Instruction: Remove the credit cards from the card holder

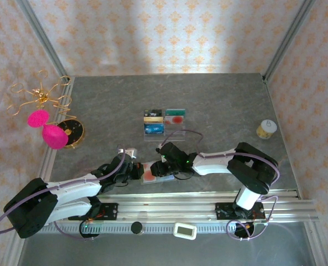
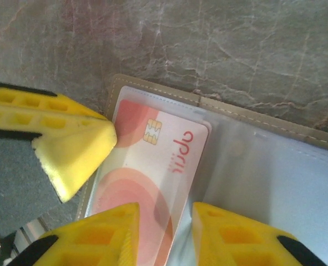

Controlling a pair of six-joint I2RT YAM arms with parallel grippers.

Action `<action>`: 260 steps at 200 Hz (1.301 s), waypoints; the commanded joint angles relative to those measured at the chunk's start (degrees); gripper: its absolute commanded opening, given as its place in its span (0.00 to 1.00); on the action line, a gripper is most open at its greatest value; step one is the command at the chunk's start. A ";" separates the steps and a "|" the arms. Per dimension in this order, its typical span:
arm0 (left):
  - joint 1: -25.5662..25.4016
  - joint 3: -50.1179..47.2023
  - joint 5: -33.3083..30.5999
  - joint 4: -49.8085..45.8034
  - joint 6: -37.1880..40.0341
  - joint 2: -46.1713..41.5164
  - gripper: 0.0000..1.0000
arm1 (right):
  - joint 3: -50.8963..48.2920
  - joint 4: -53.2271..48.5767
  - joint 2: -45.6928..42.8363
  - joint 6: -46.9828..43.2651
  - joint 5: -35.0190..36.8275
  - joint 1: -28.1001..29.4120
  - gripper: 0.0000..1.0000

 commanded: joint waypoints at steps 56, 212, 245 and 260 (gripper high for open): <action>-1.63 -1.29 -1.93 -2.80 0.69 1.08 0.00 | -0.98 1.36 1.22 4.51 -0.83 -0.72 0.00; -2.78 3.75 -4.60 -11.90 1.16 -9.67 0.00 | 0.24 -1.52 -3.99 0.09 -0.85 1.22 0.33; -2.77 4.46 -6.99 -14.29 0.76 -13.07 0.05 | 1.31 -0.54 -1.37 -0.28 -1.05 1.92 0.30; -2.75 4.46 -7.46 -15.14 0.76 -14.11 0.05 | 1.50 -0.98 -1.02 -0.28 -0.21 2.01 0.29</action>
